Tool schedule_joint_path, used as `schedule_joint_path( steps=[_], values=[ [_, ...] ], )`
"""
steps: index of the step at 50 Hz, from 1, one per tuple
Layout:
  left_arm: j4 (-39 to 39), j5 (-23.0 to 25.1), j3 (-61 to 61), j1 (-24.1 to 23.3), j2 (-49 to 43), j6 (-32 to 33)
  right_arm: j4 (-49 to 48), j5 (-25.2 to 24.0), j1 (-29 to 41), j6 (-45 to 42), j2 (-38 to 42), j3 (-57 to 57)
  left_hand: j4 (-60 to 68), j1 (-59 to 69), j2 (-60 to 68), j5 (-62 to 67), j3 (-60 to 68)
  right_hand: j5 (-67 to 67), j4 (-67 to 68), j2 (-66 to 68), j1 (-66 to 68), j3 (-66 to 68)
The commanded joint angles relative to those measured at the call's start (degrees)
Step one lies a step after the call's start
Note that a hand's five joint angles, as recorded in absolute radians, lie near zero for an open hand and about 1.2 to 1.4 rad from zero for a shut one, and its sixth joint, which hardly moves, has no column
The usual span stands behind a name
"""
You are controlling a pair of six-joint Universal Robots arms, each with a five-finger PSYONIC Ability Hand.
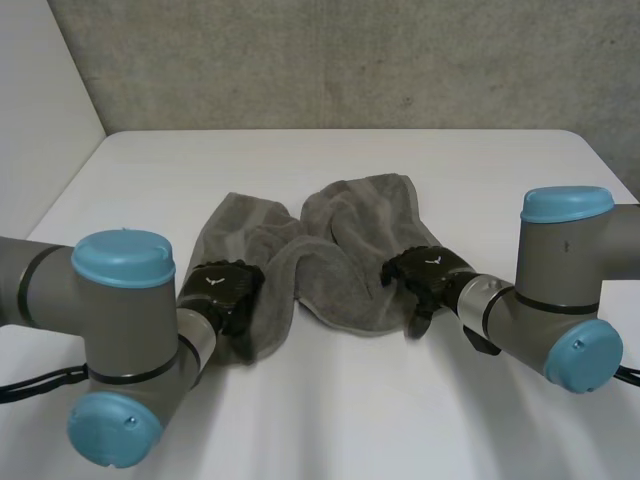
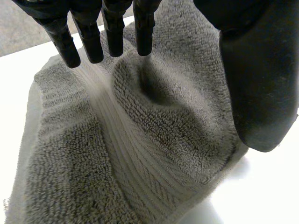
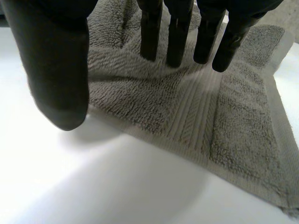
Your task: Fold the towel.
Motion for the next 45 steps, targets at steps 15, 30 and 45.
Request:
schedule_joint_path(
  steps=[15, 30, 45],
  values=[
    [2.3, -0.9, 8.1, -1.3, -6.7, 0.5, -4.9, -0.3, 1.8, 4.0, 1.6, -0.3, -3.8, -3.0, -1.2, 0.0, -3.3, 49.8, -4.4, 50.3, 50.3, -3.0],
    [1.5, -3.3, 6.5, -1.7, -2.4, 0.8, -4.3, -0.5, -2.0, 3.4, -8.7, 4.2, -3.8, -3.2, -1.3, -0.2, -3.3, -9.9, -4.4, -9.3, -9.4, -3.0],
    [1.7, -2.8, -3.0, -0.3, 5.1, 0.9, -3.3, -0.5, -10.9, -7.1, -10.2, 8.1, -3.8, -4.0, -2.2, -1.0, -3.3, -7.7, -4.4, -7.1, -7.2, -3.0]
  ],
)
